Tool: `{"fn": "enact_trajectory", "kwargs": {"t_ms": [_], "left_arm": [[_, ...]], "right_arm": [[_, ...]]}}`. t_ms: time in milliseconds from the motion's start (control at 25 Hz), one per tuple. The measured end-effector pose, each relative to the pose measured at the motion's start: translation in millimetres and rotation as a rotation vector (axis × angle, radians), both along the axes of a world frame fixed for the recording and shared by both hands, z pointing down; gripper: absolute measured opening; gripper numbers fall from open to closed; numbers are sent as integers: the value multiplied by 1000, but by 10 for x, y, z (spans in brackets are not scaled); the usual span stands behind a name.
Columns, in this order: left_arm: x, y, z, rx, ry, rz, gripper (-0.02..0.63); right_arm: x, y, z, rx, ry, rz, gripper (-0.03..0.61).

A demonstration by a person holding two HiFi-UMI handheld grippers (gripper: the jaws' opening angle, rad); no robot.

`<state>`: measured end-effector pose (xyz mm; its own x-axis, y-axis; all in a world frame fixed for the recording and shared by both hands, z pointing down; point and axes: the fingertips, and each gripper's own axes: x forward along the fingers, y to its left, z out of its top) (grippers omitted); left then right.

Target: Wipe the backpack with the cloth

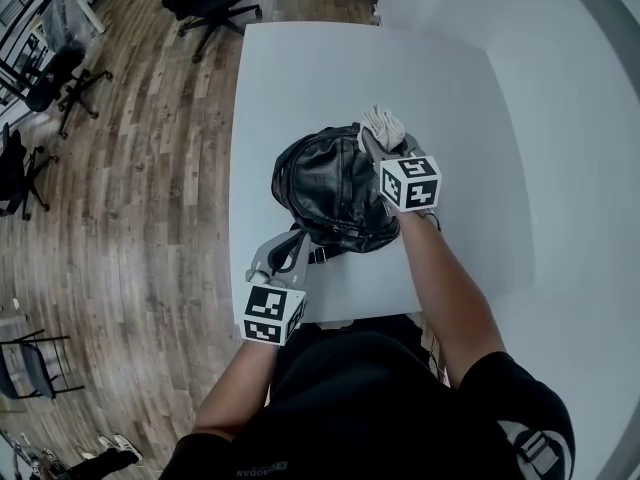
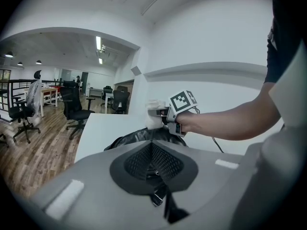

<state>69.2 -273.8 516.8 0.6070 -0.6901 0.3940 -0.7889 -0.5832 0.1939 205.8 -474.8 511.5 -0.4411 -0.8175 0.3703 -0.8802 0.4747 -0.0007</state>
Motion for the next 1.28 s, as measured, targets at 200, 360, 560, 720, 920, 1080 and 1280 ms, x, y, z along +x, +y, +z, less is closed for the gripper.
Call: {"fn": "enact_trajectory", "kwargs": {"t_ms": [200,360,560,720,920,1080,1280], "left_arm": [[106,30,-35,8,0,28,6],[177,52,-50,16,0,46,6],[244,81,-90,19,-2,61,6],[316,93,-98,27,-3,84,6],[389,111,-159,39,1,107,6],[413,139,-201,46,1,117,6],[418,162,-197,43,-4,121,6]], "right_arm": [[204,66,-103,19,-6,39,109],[345,108,-182,37,-8,67,109],[527,174,-262,51,-10,102,109],[674,210,-303,61,-12,130,109],[816,267,-374,72,-10,161,109],[882,317,-433,79,-8,176,108],[915,376,-486,89,-3,183,109]]}}
